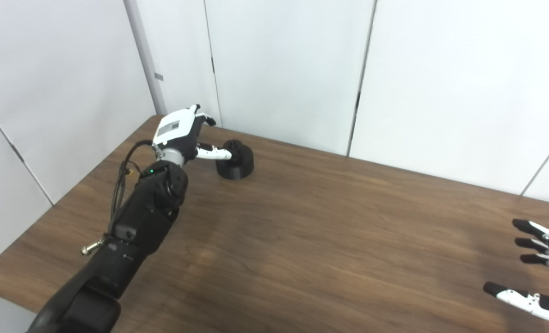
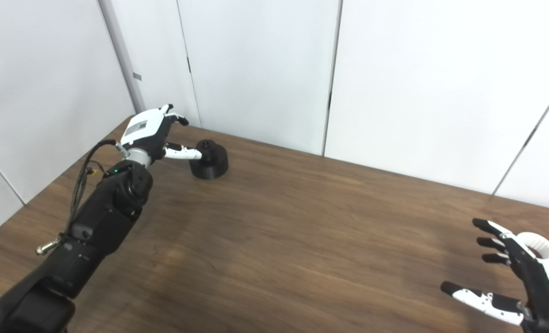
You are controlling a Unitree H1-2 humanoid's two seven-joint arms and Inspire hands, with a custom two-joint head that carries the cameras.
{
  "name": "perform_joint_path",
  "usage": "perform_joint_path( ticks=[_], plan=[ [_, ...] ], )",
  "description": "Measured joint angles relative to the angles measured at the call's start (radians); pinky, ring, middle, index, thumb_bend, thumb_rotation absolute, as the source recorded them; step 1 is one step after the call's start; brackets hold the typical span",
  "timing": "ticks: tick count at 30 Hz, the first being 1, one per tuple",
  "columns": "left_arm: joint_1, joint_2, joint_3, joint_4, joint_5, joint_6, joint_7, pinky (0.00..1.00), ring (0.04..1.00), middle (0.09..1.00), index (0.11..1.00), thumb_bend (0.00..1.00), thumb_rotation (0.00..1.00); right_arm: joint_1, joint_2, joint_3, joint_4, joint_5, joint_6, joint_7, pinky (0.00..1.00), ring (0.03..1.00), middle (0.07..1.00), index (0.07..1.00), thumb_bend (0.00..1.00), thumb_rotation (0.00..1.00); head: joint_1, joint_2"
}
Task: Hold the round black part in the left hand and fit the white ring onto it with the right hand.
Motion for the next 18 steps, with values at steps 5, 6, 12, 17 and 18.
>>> perform_joint_path(
  ticks=[5,6,12,17,18],
  plan=[
    [0.0,0.002,-0.003,0.009,-0.008,0.003,-0.013,1.0,1.0,1.0,0.767,1.0,0.52,0.001,0.0,0.0,-0.007,-0.001,0.016,0.001,0.68,0.782,0.851,0.82,0.7,0.21,-0.002,0.002],
    [0.0,0.004,-0.006,0.012,-0.01,0.004,-0.021,1.0,1.0,1.0,0.767,1.0,0.53,0.002,0.0,0.0,-0.008,-0.001,0.017,0.001,0.68,0.782,0.852,0.821,0.7,0.21,-0.003,0.003],
    [0.0,0.015,-0.03,0.025,-0.011,0.033,-0.063,1.0,1.0,1.0,0.777,1.0,0.56,0.003,0.0,0.0,-0.022,-0.002,0.018,0.002,0.68,0.783,0.853,0.821,0.7,0.22,-0.006,0.005],
    [0.0,0.018,-0.052,0.031,-0.009,0.036,-0.082,1.0,1.0,1.0,0.787,1.0,0.57,0.003,0.0,0.0,-0.025,-0.004,0.018,0.002,0.68,0.788,0.853,0.821,0.7,0.17,-0.006,0.006],
    [0.0,0.018,-0.056,0.033,-0.009,0.036,-0.083,1.0,1.0,1.0,0.79,1.0,0.58,0.004,0.0,0.0,-0.025,-0.004,0.018,0.002,0.68,0.789,0.854,0.821,0.71,0.16,-0.006,0.006]
  ],
)
